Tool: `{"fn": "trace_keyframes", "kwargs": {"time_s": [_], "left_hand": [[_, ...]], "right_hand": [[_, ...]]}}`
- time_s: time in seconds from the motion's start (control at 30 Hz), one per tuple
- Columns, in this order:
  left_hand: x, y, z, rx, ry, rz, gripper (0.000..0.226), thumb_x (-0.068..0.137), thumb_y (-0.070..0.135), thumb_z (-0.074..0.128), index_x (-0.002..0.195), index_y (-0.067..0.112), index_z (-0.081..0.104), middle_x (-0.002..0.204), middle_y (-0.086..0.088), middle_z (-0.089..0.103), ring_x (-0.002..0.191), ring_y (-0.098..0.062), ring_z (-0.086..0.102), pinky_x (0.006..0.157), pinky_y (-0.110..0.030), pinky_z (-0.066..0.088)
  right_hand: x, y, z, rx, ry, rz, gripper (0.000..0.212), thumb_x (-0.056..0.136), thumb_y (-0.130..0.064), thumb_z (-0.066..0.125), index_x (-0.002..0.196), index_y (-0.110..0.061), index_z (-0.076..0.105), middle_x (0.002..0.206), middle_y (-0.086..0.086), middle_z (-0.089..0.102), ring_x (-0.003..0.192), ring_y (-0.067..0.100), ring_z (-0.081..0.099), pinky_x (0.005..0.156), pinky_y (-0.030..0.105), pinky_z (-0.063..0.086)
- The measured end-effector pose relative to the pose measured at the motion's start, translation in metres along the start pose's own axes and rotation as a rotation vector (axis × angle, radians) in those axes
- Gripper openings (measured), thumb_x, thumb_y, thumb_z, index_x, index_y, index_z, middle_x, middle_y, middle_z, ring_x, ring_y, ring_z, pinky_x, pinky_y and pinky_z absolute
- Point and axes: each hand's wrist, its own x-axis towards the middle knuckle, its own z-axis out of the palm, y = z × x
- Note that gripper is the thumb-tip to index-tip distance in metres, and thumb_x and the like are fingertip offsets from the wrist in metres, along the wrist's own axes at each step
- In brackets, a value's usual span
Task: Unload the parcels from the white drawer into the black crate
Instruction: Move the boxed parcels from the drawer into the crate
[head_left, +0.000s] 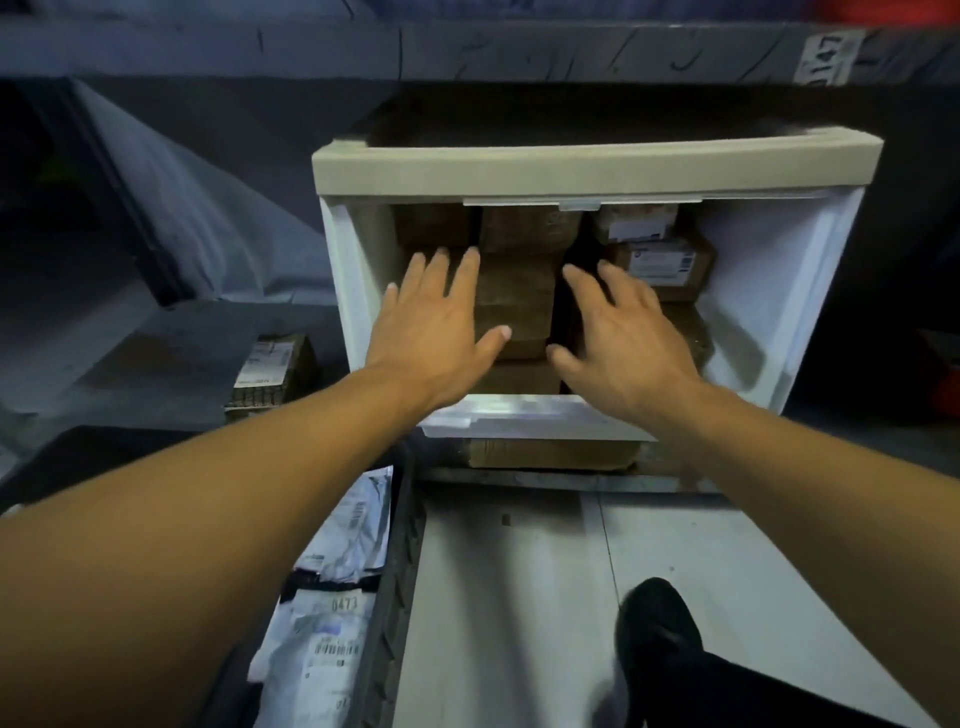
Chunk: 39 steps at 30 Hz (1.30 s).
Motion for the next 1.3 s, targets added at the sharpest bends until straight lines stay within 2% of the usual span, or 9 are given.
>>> {"fn": "trace_keyframes", "kwargs": {"time_s": [0.27, 0.43, 0.53, 0.7, 0.8, 0.97, 1.1, 1.2, 1.3], "left_hand": [[0.085, 0.012, 0.011, -0.33, 0.151, -0.121, 0.053, 0.096, 0.044, 0.059, 0.137, 0.01, 0.053, 0.131, -0.018, 0.062, 0.121, -0.038, 0.056, 0.101, -0.042, 0.049], [0.112, 0.011, 0.018, -0.617, 0.154, -0.22, 0.054, 0.097, 0.046, 0.061, 0.144, 0.02, 0.051, 0.142, -0.005, 0.058, 0.129, -0.026, 0.055, 0.106, -0.035, 0.047], [0.117, 0.01, 0.018, -0.803, 0.117, -0.252, 0.058, 0.095, 0.044, 0.066, 0.146, 0.022, 0.049, 0.146, -0.002, 0.055, 0.131, -0.022, 0.053, 0.109, -0.034, 0.044], [0.115, 0.015, 0.009, -1.123, 0.111, -0.299, 0.053, 0.094, 0.019, 0.071, 0.143, 0.014, 0.053, 0.144, -0.003, 0.058, 0.131, -0.017, 0.053, 0.11, -0.026, 0.04], [0.107, 0.012, 0.011, -1.147, 0.149, -0.351, 0.051, 0.089, 0.019, 0.076, 0.137, 0.017, 0.06, 0.133, -0.003, 0.065, 0.121, -0.019, 0.061, 0.107, -0.033, 0.048], [0.093, 0.011, 0.006, -1.143, 0.121, -0.326, 0.045, 0.081, 0.023, 0.078, 0.125, 0.019, 0.068, 0.117, 0.002, 0.072, 0.106, -0.014, 0.067, 0.101, -0.034, 0.054], [0.086, 0.01, -0.001, -1.102, 0.031, -0.351, 0.041, 0.085, 0.02, 0.076, 0.125, 0.019, 0.066, 0.115, 0.001, 0.071, 0.105, -0.015, 0.066, 0.099, -0.034, 0.054], [0.081, 0.006, -0.006, -1.063, -0.041, -0.347, 0.046, 0.088, 0.021, 0.074, 0.131, 0.017, 0.06, 0.123, 0.0, 0.066, 0.114, -0.017, 0.06, 0.096, -0.03, 0.048], [0.08, 0.001, -0.002, -0.963, -0.124, -0.251, 0.064, 0.089, 0.02, 0.074, 0.146, 0.023, 0.046, 0.136, 0.004, 0.056, 0.122, -0.015, 0.052, 0.096, -0.026, 0.041]], "right_hand": [[0.083, 0.009, 0.013, 0.619, 0.217, 0.199, 0.062, 0.087, -0.03, 0.07, 0.144, -0.026, 0.045, 0.133, 0.004, 0.061, 0.125, 0.027, 0.056, 0.092, 0.027, 0.043], [0.109, 0.003, 0.021, 0.9, 0.164, 0.348, 0.058, 0.089, -0.035, 0.071, 0.143, -0.032, 0.048, 0.127, -0.005, 0.058, 0.115, 0.017, 0.055, 0.094, 0.027, 0.044], [0.12, -0.001, 0.021, 1.119, 0.107, 0.448, 0.036, 0.087, -0.033, 0.072, 0.122, -0.028, 0.063, 0.131, 0.001, 0.062, 0.119, 0.021, 0.059, 0.104, 0.041, 0.049], [0.124, -0.002, 0.019, 1.221, 0.136, 0.475, 0.036, 0.081, -0.024, 0.072, 0.117, -0.019, 0.066, 0.125, 0.006, 0.066, 0.116, 0.025, 0.062, 0.099, 0.042, 0.052], [0.11, -0.01, 0.015, 1.217, 0.194, 0.473, 0.061, 0.06, -0.028, 0.071, 0.121, -0.023, 0.065, 0.116, 0.002, 0.069, 0.106, 0.023, 0.065, 0.088, 0.038, 0.057], [0.089, -0.014, 0.007, 1.275, 0.2, 0.392, 0.042, 0.077, -0.01, 0.069, 0.115, -0.025, 0.059, 0.107, 0.002, 0.068, 0.098, 0.02, 0.067, 0.072, 0.029, 0.055], [0.08, -0.017, 0.006, 1.32, 0.176, 0.404, 0.055, 0.082, -0.009, 0.07, 0.131, -0.025, 0.052, 0.114, 0.002, 0.066, 0.104, 0.021, 0.065, 0.087, 0.04, 0.059], [0.084, -0.019, 0.005, 1.413, 0.179, 0.481, 0.067, 0.077, -0.027, 0.071, 0.14, -0.028, 0.048, 0.125, 0.003, 0.065, 0.113, 0.025, 0.062, 0.096, 0.049, 0.055], [0.1, -0.017, 0.01, 1.533, 0.208, 0.596, 0.054, 0.087, -0.038, 0.061, 0.14, -0.029, 0.052, 0.127, 0.004, 0.064, 0.115, 0.028, 0.06, 0.099, 0.052, 0.053]]}}
